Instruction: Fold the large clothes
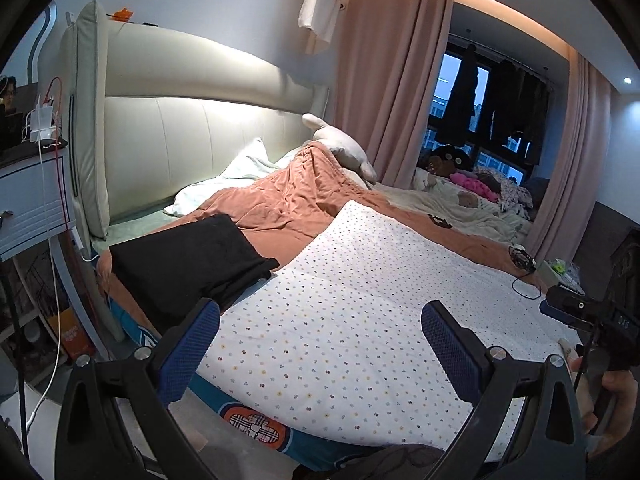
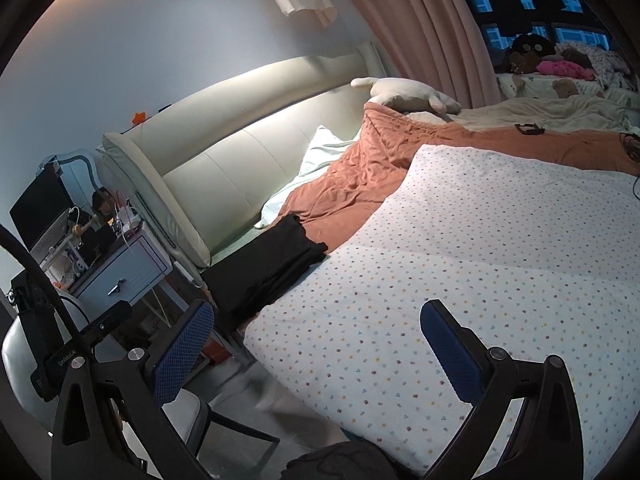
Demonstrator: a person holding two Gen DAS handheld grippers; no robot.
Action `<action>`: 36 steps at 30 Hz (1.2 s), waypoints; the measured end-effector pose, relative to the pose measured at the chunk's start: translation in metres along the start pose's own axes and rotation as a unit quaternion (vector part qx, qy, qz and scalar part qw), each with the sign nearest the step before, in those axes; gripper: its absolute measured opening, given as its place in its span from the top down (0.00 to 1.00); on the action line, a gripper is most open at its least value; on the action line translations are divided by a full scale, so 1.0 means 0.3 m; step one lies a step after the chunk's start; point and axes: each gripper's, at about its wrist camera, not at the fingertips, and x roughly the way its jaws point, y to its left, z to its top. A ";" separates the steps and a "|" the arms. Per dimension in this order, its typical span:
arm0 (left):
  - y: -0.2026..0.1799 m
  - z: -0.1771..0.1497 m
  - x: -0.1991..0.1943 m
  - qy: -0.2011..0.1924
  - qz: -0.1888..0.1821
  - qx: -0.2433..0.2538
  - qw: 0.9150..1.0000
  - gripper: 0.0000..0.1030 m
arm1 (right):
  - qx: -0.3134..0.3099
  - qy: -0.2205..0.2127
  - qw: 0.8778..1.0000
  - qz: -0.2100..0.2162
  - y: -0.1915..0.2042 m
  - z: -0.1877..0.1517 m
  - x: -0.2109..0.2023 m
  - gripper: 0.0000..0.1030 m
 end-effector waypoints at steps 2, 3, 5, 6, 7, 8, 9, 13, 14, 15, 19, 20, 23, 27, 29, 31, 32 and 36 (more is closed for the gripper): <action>-0.026 -0.018 -0.028 -0.004 -0.005 0.009 1.000 0.00 | -0.003 -0.007 1.000 -0.010 0.015 -0.043 -0.052 0.00; -0.040 -0.029 -0.045 -0.007 -0.008 0.014 1.000 0.00 | -0.005 -0.009 1.000 -0.013 0.023 -0.054 -0.064 0.00; -0.062 -0.050 -0.071 -0.010 -0.012 0.022 1.000 0.00 | -0.006 -0.016 1.000 -0.021 0.039 -0.092 -0.108 0.00; -0.072 -0.060 -0.083 -0.010 -0.014 0.026 1.000 0.00 | -0.007 -0.021 0.999 -0.025 0.048 -0.112 -0.132 0.00; -0.083 -0.073 -0.100 -0.012 -0.016 0.032 0.999 0.00 | -0.008 -0.026 0.999 -0.031 0.058 -0.134 -0.157 0.00; -0.095 -0.087 -0.119 -0.014 -0.017 0.037 0.999 0.00 | -0.009 -0.029 0.999 -0.035 0.063 -0.150 -0.171 0.00; -0.105 -0.099 -0.138 -0.017 -0.018 0.041 0.999 0.00 | -0.011 -0.031 0.999 -0.039 0.066 -0.169 -0.190 0.00; -0.125 -0.144 -0.206 -0.025 -0.030 0.044 0.998 0.00 | -0.021 -0.034 0.998 -0.055 0.113 -0.240 -0.254 0.00; -0.129 -0.155 -0.221 -0.025 -0.033 0.046 0.998 0.00 | -0.022 -0.038 0.997 -0.059 0.123 -0.256 -0.272 0.00; -0.132 -0.167 -0.235 -0.026 -0.036 0.047 0.998 0.00 | -0.023 -0.041 0.997 -0.063 0.133 -0.272 -0.287 0.00; -0.145 -0.216 -0.289 -0.028 -0.044 0.055 0.997 0.00 | -0.031 -0.045 0.995 -0.078 0.175 -0.340 -0.333 0.00; -0.147 -0.228 -0.305 -0.030 -0.045 0.058 0.997 0.00 | -0.033 -0.046 0.995 -0.081 0.188 -0.356 -0.344 0.00; -0.146 -0.266 -0.351 -0.035 -0.048 0.063 0.996 0.00 | -0.040 -0.050 0.994 -0.092 0.217 -0.407 -0.377 0.00; -0.145 -0.321 -0.407 -0.043 -0.049 0.078 0.995 0.00 | -0.045 -0.058 0.992 -0.099 0.256 -0.481 -0.410 0.00; -0.146 -0.347 -0.427 -0.043 -0.049 0.086 0.994 0.00 | -0.047 -0.056 0.992 -0.102 0.271 -0.514 -0.414 0.00; -0.152 -0.376 -0.443 -0.043 -0.051 0.090 0.994 0.00 | -0.050 -0.054 0.992 -0.105 0.277 -0.538 -0.414 0.00; -0.153 -0.388 -0.448 -0.041 -0.052 0.092 0.994 0.00 | -0.051 -0.052 0.992 -0.105 0.286 -0.551 -0.412 0.00; -0.164 -0.433 -0.468 -0.036 -0.052 0.104 0.993 0.00 | -0.050 -0.051 0.992 -0.107 0.293 -0.585 -0.405 0.00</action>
